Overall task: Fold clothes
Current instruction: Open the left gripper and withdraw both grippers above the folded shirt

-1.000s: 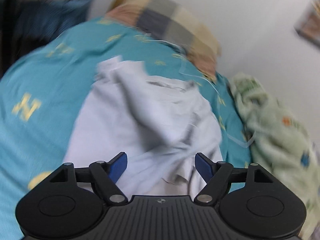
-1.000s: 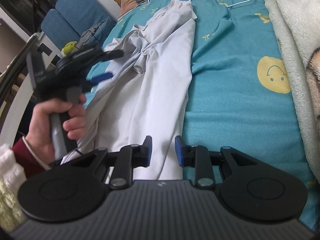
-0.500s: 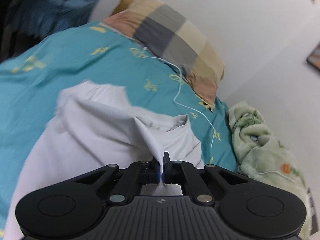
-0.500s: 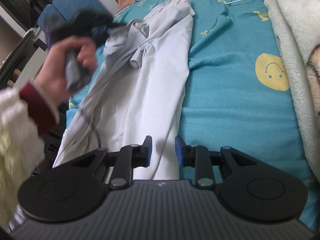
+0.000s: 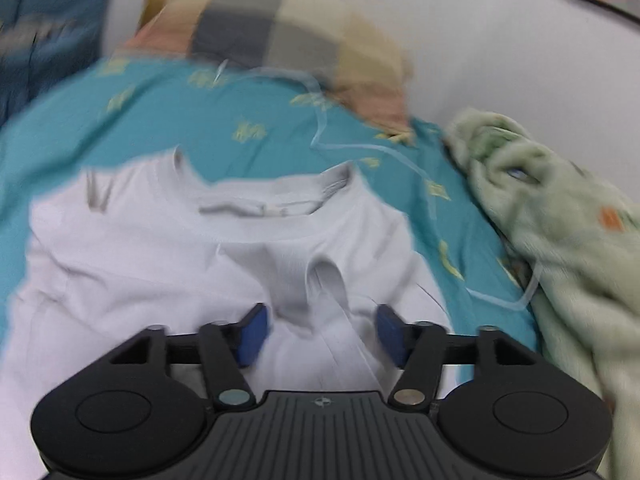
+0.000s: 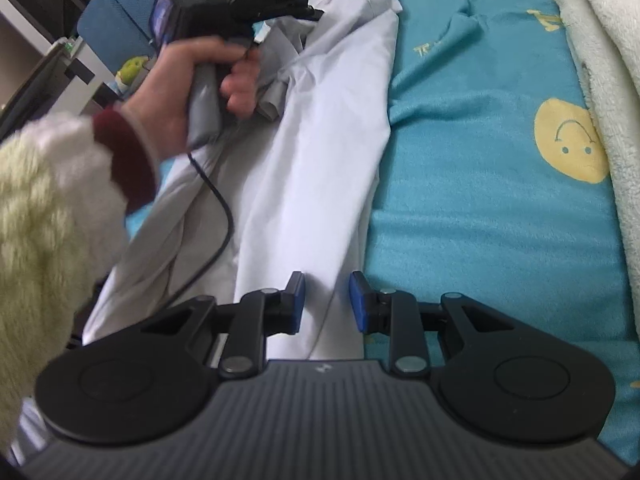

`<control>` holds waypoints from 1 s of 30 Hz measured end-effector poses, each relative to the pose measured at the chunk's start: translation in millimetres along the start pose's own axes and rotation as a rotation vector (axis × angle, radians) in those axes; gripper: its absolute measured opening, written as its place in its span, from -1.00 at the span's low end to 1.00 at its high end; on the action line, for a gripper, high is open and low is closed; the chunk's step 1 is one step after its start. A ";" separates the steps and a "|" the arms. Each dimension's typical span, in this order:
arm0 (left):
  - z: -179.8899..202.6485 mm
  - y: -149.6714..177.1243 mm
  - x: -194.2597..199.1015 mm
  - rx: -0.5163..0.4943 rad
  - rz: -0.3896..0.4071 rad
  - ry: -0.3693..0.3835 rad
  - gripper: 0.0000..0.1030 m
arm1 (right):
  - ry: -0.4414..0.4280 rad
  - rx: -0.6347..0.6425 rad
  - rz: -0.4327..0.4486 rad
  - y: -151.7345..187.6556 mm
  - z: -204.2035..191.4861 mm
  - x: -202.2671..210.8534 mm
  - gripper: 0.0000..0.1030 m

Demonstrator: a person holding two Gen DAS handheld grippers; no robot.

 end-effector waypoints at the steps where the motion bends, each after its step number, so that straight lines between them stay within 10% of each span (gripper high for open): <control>1: 1.5 2.6 15.6 -0.009 0.006 0.004 0.55 | 0.000 0.008 0.007 -0.1 -1.7 0.8 -0.44; 9: 6.9 27.3 167.7 -0.051 0.011 -0.012 0.58 | -0.039 0.003 0.083 -4.0 -9.4 19.5 -0.44; 18: -20.3 74.4 314.8 -0.080 -0.223 -0.203 0.58 | -0.032 0.006 0.194 1.9 -22.1 62.9 -0.44; 30: -53.6 123.1 396.3 -0.016 -0.304 -0.298 0.58 | -0.032 0.167 0.175 32.3 -54.0 93.3 -0.44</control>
Point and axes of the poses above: each gripper's, at about its wrist camera, not at the fingertips, and x roughly against the way its jaws point, z to its right, y to its underside, the point moved 5 cm from there along -x, roughly the way its jaws point, and after that the axes turned 7 degrees about z, right-handed, at the moved point
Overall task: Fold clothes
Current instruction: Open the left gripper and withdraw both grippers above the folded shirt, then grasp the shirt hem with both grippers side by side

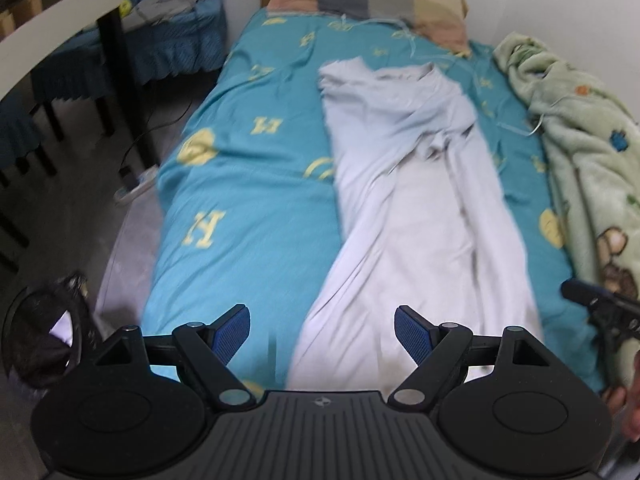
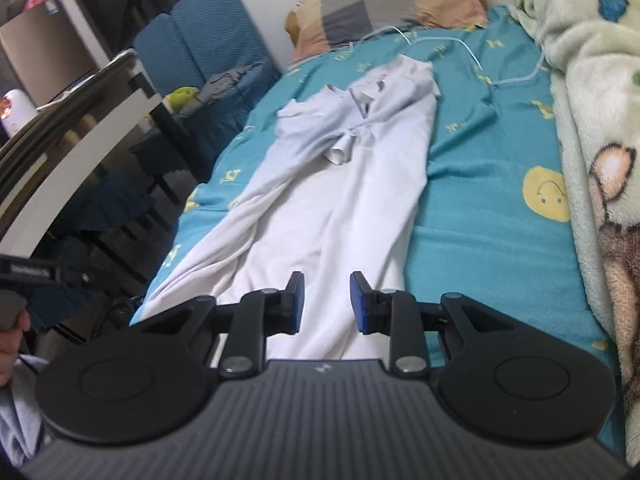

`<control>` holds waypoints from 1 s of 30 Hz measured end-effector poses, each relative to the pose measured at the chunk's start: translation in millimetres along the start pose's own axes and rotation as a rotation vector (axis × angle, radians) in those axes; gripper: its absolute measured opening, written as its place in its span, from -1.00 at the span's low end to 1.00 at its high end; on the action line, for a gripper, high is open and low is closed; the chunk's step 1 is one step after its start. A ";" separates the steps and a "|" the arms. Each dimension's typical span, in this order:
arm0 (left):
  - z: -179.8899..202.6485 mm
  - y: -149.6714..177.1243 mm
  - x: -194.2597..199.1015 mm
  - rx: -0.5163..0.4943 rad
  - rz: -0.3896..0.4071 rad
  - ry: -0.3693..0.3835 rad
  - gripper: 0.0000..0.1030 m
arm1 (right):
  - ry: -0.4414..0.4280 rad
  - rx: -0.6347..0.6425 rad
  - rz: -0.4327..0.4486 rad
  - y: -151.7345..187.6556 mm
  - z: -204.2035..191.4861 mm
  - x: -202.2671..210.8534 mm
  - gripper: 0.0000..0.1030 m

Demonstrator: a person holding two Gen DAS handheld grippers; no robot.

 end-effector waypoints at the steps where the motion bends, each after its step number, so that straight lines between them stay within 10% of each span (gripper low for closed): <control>1: -3.4 1.9 -2.0 0.013 -0.011 0.004 0.58 | -0.002 0.008 -0.009 1.5 -1.8 -1.7 -0.44; 14: -8.7 -0.3 -40.7 -0.006 -0.174 0.028 0.58 | 0.011 0.022 -0.042 1.2 -4.6 -9.3 -0.43; 18: -8.4 0.1 -51.6 -0.082 -0.247 0.025 0.58 | -0.013 -0.046 -0.004 -7.5 2.3 -7.0 0.23; 26: 10.2 18.3 -79.2 -0.189 -0.380 0.120 0.56 | -0.049 -0.093 -0.047 -6.1 6.1 -21.5 0.26; 28: 18.9 30.8 -86.0 -0.229 -0.423 0.122 0.29 | -0.053 -0.085 -0.061 -4.4 4.3 -25.5 0.26; 30: 28.5 36.4 -82.4 -0.285 -0.436 0.107 -0.46 | -0.045 -0.081 -0.069 -3.3 4.1 -26.9 0.26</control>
Point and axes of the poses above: each gripper's, at about its wrist camera, not at the fingertips, and x roughly against the way its jaws point, z to its right, y to its underside, the point moved 5 cm from there along -x, roughly the way its jaws point, and after that the axes turned 7 degrees about z, right-handed, at the moved point
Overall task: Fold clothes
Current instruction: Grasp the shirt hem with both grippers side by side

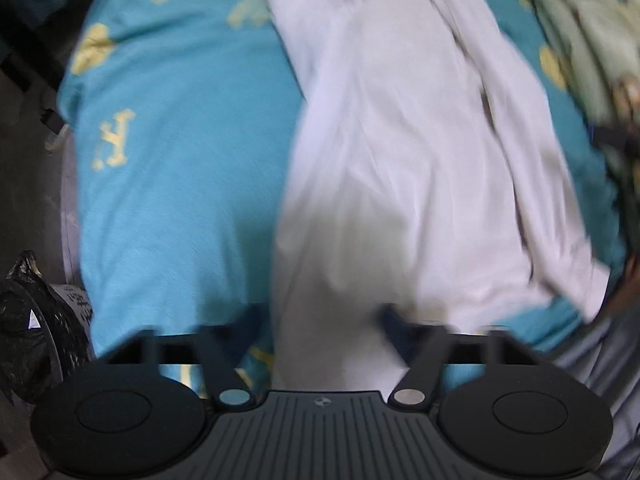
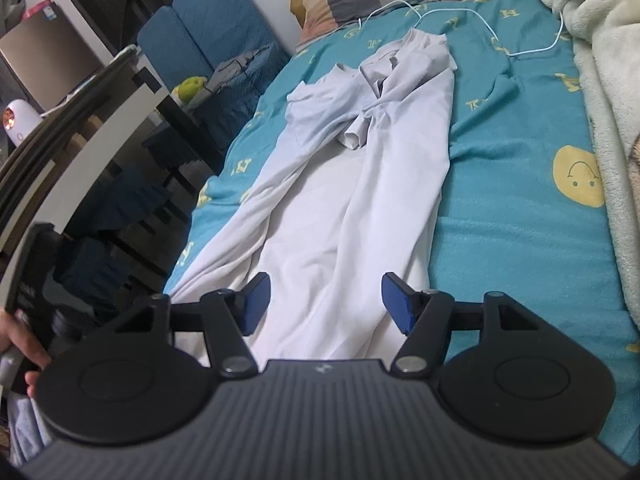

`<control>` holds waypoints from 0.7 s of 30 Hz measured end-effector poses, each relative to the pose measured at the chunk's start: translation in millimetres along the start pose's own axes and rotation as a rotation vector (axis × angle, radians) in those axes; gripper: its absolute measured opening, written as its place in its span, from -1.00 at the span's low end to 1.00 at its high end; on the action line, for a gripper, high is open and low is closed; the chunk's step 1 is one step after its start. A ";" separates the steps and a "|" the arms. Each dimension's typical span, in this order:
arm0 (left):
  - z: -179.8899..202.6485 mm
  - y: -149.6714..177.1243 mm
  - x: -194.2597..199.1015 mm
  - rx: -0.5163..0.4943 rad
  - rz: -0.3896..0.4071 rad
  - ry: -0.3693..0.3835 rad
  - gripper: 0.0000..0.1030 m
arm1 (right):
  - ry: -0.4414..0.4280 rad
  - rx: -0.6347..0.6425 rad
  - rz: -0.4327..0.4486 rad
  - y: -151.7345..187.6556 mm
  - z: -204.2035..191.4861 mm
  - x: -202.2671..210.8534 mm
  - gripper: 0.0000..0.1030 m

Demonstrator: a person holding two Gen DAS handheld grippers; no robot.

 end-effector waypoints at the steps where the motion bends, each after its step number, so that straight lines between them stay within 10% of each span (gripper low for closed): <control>1: 6.4 1.0 4.9 -0.032 0.012 -0.021 -0.72 | 0.007 0.002 -0.003 0.6 0.6 0.0 0.26; 9: 87.3 -11.0 78.1 -0.180 0.205 -0.047 -0.91 | 0.089 -0.064 -0.032 6.4 21.6 5.8 0.26; 17: 143.8 -12.8 18.1 -0.134 0.173 0.054 -0.80 | 0.045 -0.203 -0.052 11.3 42.6 13.5 0.26; 21: 135.2 -12.2 -0.4 -0.046 0.144 0.148 -0.27 | -0.010 -0.323 -0.113 19.9 53.0 8.0 0.26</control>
Point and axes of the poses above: each gripper's, at about its wrist camera, not at the fingertips, and x roughly against the way its jaws point, z to its right, y to its underside, the point moved 5 cm from there along -x, roughly the way its jaws point, and after that the axes turned 7 degrees about z, right-handed, at the moved point
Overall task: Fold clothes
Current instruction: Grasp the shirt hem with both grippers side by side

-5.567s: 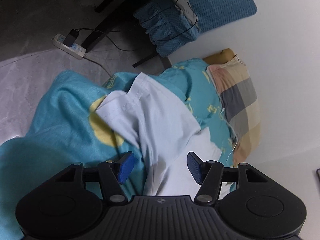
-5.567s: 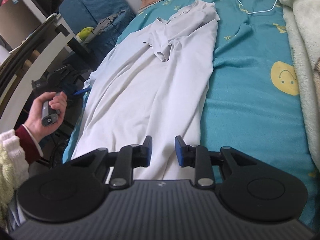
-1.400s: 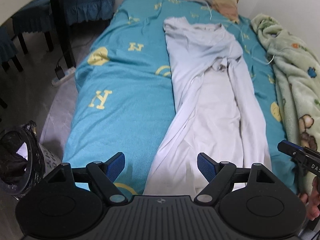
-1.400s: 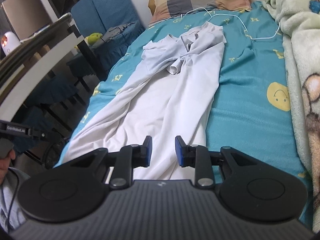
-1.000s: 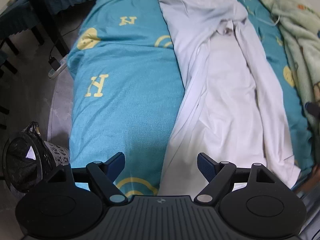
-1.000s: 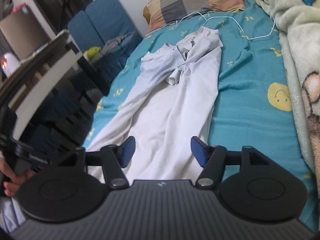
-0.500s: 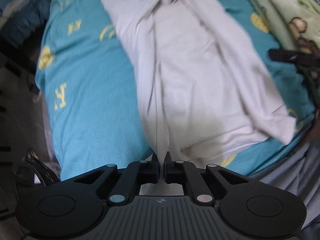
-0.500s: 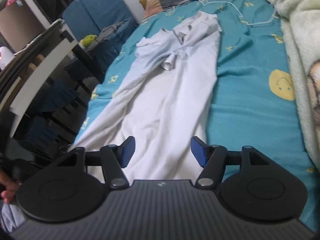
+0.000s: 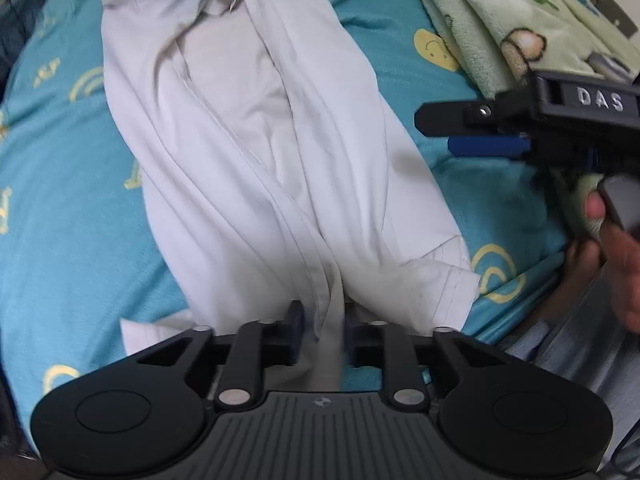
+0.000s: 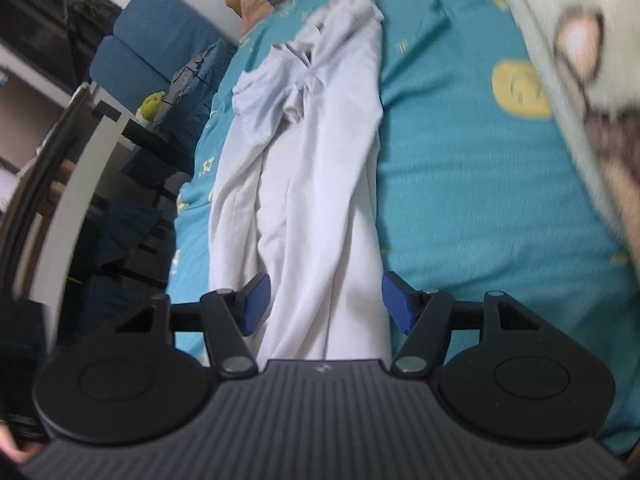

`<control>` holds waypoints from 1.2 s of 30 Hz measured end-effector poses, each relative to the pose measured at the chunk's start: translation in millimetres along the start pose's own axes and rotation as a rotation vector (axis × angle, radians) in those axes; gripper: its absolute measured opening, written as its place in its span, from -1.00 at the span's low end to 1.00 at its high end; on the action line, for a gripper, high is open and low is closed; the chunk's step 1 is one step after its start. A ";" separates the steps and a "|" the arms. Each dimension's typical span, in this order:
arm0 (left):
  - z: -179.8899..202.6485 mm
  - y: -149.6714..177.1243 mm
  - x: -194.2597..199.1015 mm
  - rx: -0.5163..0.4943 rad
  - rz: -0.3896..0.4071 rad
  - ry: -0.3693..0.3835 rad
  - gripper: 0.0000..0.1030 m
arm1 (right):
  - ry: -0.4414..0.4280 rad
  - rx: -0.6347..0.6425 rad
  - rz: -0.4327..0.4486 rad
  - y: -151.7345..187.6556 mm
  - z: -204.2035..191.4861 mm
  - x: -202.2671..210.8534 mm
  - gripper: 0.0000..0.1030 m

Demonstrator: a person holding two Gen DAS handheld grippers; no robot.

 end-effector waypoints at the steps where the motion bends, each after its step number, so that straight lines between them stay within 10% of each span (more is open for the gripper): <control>1: -2.3 -0.6 3.6 0.020 0.009 0.022 -0.14 | -0.017 -0.029 -0.017 1.6 2.4 -1.5 0.26; 8: -52.2 -10.5 42.0 0.193 0.173 0.061 0.45 | 0.022 -0.091 -0.043 7.2 13.8 -4.3 0.24; 13: -117.0 -14.5 34.9 0.371 0.214 -0.115 0.52 | 0.061 -0.095 -0.057 10.5 19.6 -7.6 0.24; 29: -93.6 -1.7 3.1 0.305 -0.113 0.129 0.56 | -0.043 -0.033 -0.211 43.5 -5.0 -21.2 0.08; 36: -76.9 -0.7 4.7 0.209 -0.183 0.179 0.25 | -0.041 0.061 -0.214 47.4 -15.3 -18.4 -0.76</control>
Point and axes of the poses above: each gripper's, at about its wrist camera, not at the fingertips, and x roughly against the way its jaws point, z to its right, y to its underside, the point moved 5 cm from there along -x, roughly the way its jaws point, and after that the axes turned 7 degrees about z, right-handed, at the moved point
